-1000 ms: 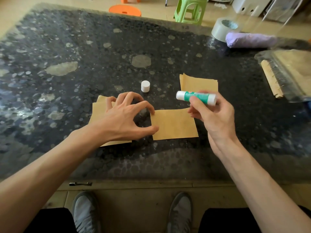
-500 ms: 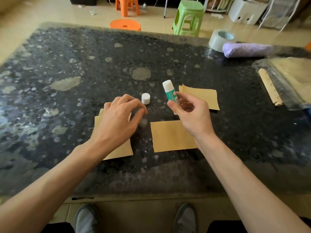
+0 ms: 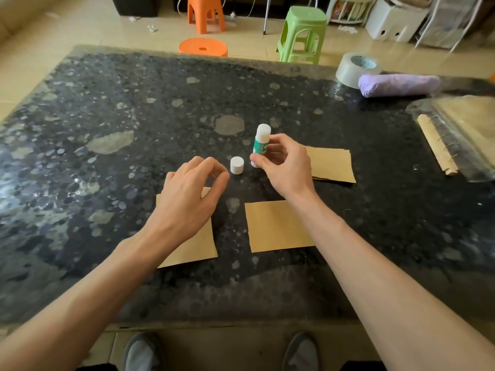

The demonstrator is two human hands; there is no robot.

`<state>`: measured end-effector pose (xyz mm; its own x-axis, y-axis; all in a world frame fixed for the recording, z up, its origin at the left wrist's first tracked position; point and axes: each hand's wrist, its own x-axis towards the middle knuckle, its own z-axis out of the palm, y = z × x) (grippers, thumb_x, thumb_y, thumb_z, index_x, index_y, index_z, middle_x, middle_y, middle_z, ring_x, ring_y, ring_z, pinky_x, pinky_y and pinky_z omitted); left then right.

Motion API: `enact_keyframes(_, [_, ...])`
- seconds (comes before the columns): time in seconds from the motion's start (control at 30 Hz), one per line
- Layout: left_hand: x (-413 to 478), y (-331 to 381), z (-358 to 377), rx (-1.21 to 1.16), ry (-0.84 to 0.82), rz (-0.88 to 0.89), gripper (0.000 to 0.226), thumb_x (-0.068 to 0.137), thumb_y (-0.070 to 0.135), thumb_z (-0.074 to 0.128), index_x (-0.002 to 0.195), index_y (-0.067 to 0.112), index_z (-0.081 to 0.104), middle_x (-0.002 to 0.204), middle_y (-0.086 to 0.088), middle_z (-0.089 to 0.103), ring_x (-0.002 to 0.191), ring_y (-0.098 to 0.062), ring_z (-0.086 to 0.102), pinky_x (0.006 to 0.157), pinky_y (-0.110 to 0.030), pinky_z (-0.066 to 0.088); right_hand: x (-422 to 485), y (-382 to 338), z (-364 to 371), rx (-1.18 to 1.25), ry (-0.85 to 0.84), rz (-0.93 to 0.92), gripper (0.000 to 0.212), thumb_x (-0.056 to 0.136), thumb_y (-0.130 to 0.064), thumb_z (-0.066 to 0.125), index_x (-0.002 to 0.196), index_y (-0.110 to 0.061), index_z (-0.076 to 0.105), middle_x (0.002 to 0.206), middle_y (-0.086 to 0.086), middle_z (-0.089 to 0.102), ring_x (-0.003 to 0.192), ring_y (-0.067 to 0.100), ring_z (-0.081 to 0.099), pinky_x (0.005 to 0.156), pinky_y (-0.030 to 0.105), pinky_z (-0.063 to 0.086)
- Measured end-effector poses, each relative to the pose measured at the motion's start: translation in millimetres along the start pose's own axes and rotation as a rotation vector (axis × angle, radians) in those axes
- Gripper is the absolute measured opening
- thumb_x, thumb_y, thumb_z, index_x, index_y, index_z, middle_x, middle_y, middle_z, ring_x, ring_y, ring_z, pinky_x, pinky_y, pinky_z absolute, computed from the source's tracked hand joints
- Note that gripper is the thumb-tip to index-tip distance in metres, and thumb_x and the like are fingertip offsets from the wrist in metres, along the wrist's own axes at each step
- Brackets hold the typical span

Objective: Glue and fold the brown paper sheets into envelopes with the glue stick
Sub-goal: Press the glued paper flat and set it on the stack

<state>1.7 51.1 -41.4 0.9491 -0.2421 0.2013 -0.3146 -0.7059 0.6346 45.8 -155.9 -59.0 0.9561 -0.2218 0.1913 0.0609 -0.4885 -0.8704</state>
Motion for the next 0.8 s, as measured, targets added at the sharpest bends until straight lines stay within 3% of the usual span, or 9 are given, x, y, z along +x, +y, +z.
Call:
enact_keyframes(0.13, [0, -2, 0, -0.011, 0.02, 0.019, 0.014, 0.102, 0.039, 0.049, 0.105, 0.033, 0.062, 0.105, 0.015, 0.061, 0.102, -0.01, 0.061, 0.098, -0.053, 0.049, -1, 1, -1, -0.027, -0.018, -0.003, 0.034, 0.082, -0.023, 0.089, 0.109, -0.027, 0.068, 0.095, -0.021, 0.07, 0.092, -0.004, 0.069, 0.083, 0.01, 0.054])
enact_keyframes(0.27, [1, -8, -3, -0.006, 0.037, 0.022, 0.014, 0.105, 0.025, 0.052, 0.11, 0.034, 0.061, 0.107, 0.016, 0.061, 0.105, -0.007, 0.059, 0.101, -0.051, 0.048, -13, -3, -8, -0.001, 0.027, 0.048, 0.06, 0.081, -0.021, 0.09, 0.135, -0.019, 0.063, 0.124, -0.006, 0.068, 0.105, 0.003, 0.068, 0.089, 0.017, 0.057])
enact_keyframes(0.43, [3, -13, -13, -0.018, 0.051, 0.023, 0.015, 0.104, 0.02, 0.054, 0.113, 0.028, 0.063, 0.111, 0.014, 0.064, 0.108, -0.005, 0.059, 0.097, -0.035, 0.049, -59, -15, -12, -0.017, 0.106, -0.025, 0.057, 0.083, -0.029, 0.087, 0.133, -0.028, 0.059, 0.123, -0.011, 0.061, 0.106, 0.002, 0.062, 0.084, 0.019, 0.054])
enact_keyframes(0.57, [3, -18, -22, -0.018, 0.055, 0.031, 0.015, 0.102, 0.021, 0.058, 0.115, 0.026, 0.062, 0.111, 0.012, 0.066, 0.107, -0.006, 0.061, 0.094, -0.031, 0.051, -87, -25, -2, -0.065, -0.035, -0.12, 0.058, 0.083, -0.034, 0.087, 0.134, -0.029, 0.059, 0.123, -0.013, 0.059, 0.111, 0.001, 0.059, 0.088, 0.013, 0.048])
enact_keyframes(0.7, [2, -25, -33, -0.015, 0.058, 0.026, 0.016, 0.101, 0.021, 0.059, 0.116, 0.027, 0.063, 0.109, 0.015, 0.067, 0.106, 0.001, 0.061, 0.091, -0.022, 0.049, -98, -34, 7, -0.199, -0.37, -0.24, 0.057, 0.083, -0.045, 0.085, 0.133, -0.027, 0.064, 0.128, -0.014, 0.059, 0.123, 0.0, 0.05, 0.1, 0.013, 0.041])
enact_keyframes(0.8, [-1, -30, -38, -0.006, 0.067, 0.006, 0.017, 0.101, 0.017, 0.058, 0.114, 0.026, 0.063, 0.108, 0.015, 0.067, 0.104, 0.004, 0.061, 0.084, -0.011, 0.043, -108, -39, 14, -0.321, -0.562, -0.323, 0.067, 0.08, -0.059, 0.082, 0.137, -0.028, 0.065, 0.137, -0.014, 0.056, 0.133, 0.001, 0.041, 0.107, 0.014, 0.031])
